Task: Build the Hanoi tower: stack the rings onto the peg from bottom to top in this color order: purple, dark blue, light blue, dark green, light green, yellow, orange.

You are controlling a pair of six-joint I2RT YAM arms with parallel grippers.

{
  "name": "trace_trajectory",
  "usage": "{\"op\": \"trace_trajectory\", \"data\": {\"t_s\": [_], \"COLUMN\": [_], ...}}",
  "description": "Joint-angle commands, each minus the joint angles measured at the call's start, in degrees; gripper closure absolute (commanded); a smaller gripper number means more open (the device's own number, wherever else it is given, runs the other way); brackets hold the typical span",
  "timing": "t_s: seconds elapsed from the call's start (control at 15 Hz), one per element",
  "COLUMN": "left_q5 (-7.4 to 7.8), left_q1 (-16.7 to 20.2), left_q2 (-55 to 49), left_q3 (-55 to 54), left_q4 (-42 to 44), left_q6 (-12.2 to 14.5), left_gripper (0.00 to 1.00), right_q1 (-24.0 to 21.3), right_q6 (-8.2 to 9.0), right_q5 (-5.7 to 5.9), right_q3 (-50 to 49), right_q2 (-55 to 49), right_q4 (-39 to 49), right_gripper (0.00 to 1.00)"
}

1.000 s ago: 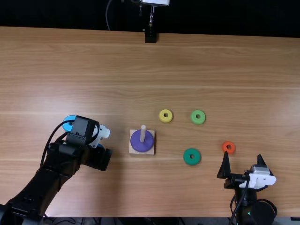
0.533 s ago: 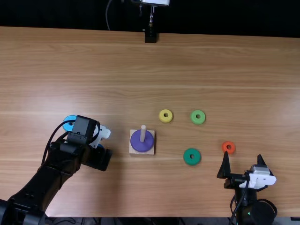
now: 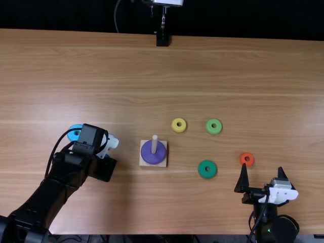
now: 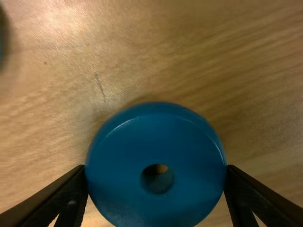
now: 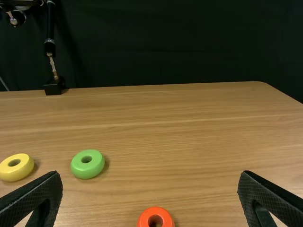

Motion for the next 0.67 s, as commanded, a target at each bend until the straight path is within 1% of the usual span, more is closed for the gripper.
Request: {"op": "trace_trajectory", "data": {"t_s": [0.0,0.13,0.2,0.33,0.47,0.6], "left_q5": [-0.67,-0.77,-0.77,-0.77,-0.77,-0.77], "left_q1": [-0.69,-1.30,-2.00,-2.18,-2.18,-2.09], "left_q2": [0.19,0.10,-0.07,-0.16,-0.34,-0.25], "left_q3": [4.01,7.26,9.02,12.98,17.19,22.47], "left_q4": [-0.15,-0.36,-0.46,-0.99,-6.37,-13.75], "left_q6": [0.71,0.71,0.50,-0.14,-0.24,-0.35], "left_gripper": [0.95,0.95,0.95,0.95,1.00,1.00], "right_q1": [0.18,0.18,0.18,0.18,0.18,0.18], "right_q6": [-0.08,-0.08,-0.08,-0.08,-0.08,-0.08], "right_q5": [0.29,0.29,0.40,0.29,0.40,0.40], "right_q3": [-0.27,-0.27,-0.27,-0.27,-0.27,-0.27], "right_q2": [-0.73,-0.73,-0.73,-0.73,-0.73,-0.73], "right_q4": [-0.19,-0.19,-0.19,-0.19,-0.19,-0.19], "right_gripper": [0.00,0.00,0.00,0.00,0.00,0.00]}}
